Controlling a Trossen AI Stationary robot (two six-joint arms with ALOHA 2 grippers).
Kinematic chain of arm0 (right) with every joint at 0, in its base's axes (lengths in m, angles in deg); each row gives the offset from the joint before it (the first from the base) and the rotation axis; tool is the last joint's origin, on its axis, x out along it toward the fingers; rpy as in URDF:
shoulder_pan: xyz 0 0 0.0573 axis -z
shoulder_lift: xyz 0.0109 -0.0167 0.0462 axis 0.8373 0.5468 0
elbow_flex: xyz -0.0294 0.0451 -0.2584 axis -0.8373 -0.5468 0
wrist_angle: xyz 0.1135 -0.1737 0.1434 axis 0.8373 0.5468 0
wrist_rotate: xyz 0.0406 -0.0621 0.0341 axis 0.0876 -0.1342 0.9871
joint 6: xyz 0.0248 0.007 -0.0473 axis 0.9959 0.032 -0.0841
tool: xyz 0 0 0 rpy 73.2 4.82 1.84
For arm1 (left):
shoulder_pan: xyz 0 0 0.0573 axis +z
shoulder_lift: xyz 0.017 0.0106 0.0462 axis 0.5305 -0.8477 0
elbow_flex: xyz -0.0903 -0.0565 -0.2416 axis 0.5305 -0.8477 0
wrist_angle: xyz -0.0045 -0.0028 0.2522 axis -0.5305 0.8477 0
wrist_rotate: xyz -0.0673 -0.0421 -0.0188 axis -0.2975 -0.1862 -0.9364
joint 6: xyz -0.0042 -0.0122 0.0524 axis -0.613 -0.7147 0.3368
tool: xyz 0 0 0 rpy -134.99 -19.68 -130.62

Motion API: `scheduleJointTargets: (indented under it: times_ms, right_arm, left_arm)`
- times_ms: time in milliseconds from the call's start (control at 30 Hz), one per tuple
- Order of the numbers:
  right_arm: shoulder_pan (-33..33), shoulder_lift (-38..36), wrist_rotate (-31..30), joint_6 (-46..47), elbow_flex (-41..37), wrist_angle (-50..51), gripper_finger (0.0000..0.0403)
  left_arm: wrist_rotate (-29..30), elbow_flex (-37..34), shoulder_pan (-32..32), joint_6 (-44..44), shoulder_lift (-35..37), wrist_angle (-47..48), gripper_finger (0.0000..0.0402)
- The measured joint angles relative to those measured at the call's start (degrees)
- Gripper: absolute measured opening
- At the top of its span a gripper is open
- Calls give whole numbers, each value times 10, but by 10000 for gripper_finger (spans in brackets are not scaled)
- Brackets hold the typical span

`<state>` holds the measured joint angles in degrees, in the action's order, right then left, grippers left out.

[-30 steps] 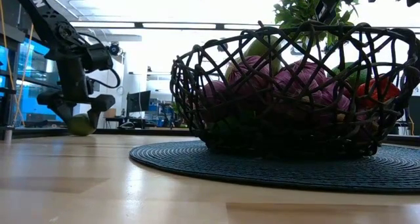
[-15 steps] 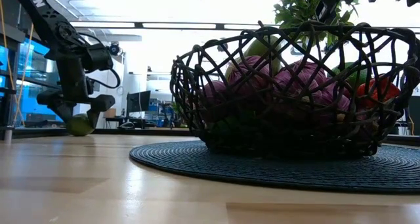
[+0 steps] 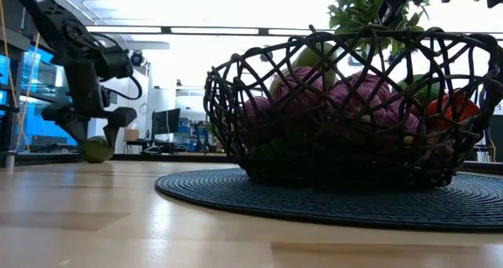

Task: Build produce basket
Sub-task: Put the green lime into the basket

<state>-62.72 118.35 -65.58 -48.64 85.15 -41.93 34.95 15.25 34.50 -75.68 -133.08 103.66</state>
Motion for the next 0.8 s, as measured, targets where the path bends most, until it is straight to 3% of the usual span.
scheduleJointTargets:
  times_ms: [233,800]
  right_arm:
    - [0,0,0,-2,0,1,0]
    - [0,0,0,-1,0,4,0]
  left_arm:
    - [35,-2,-6,-29,38,21,335]
    - [36,-43,-11,-82,6,-50,335]
